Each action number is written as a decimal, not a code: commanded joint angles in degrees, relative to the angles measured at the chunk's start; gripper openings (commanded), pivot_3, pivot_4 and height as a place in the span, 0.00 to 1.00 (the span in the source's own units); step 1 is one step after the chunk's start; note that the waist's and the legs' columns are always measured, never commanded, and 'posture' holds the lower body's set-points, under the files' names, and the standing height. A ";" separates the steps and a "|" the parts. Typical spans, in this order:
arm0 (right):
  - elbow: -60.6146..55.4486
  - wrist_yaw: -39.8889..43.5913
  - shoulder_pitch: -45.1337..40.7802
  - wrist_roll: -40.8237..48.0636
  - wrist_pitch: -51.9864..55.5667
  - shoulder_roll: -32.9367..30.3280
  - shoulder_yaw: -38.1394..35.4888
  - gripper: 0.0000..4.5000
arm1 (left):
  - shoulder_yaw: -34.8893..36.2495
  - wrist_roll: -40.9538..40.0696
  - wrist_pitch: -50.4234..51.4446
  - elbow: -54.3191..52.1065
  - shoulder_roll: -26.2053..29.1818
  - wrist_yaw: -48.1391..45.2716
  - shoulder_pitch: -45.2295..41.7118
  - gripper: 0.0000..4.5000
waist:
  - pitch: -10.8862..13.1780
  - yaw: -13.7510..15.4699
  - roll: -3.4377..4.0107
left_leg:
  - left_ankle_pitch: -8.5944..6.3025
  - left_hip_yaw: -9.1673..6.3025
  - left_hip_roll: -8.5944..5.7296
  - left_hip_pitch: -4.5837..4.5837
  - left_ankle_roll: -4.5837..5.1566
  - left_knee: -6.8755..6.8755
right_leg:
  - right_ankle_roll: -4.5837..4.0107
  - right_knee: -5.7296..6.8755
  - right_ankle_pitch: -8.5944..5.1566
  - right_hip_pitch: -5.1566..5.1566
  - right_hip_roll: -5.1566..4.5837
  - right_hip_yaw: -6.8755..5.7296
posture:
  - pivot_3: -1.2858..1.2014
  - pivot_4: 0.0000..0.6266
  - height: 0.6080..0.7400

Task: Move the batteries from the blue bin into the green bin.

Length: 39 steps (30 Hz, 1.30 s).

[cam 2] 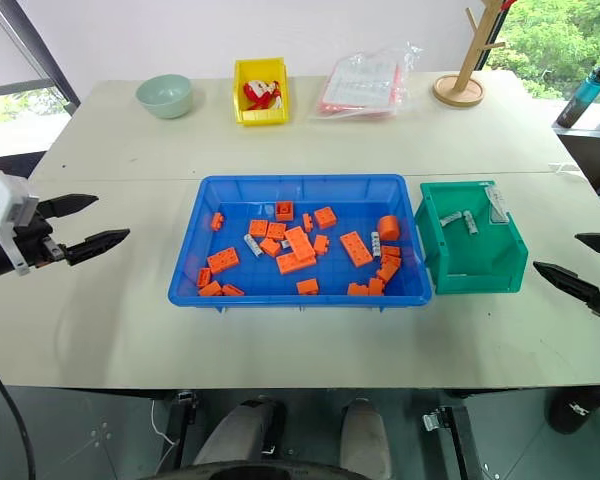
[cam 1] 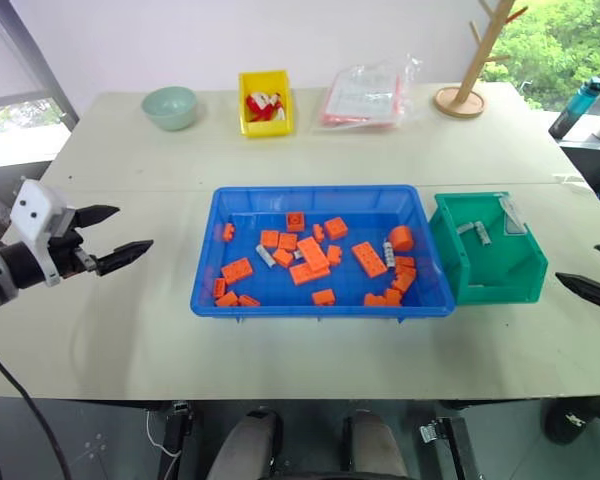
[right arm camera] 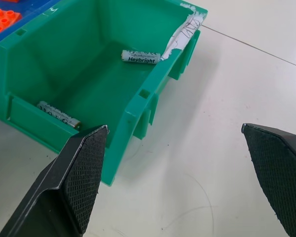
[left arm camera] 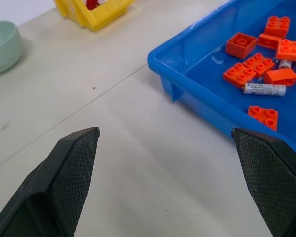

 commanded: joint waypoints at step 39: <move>-20.30 -11.94 -52.79 -1.28 30.30 20.41 44.56 1.00 | -4.19 -7.37 7.19 -16.53 2.81 -7.52 0.39 1.00 | 0.03 -1.13 0.03 | 0.01 -0.17 0.01 -0.13 -0.02 -0.02 | 0.00 0.02 0.00 -0.16 0.01 -0.01 | 0.52 0.24 0.84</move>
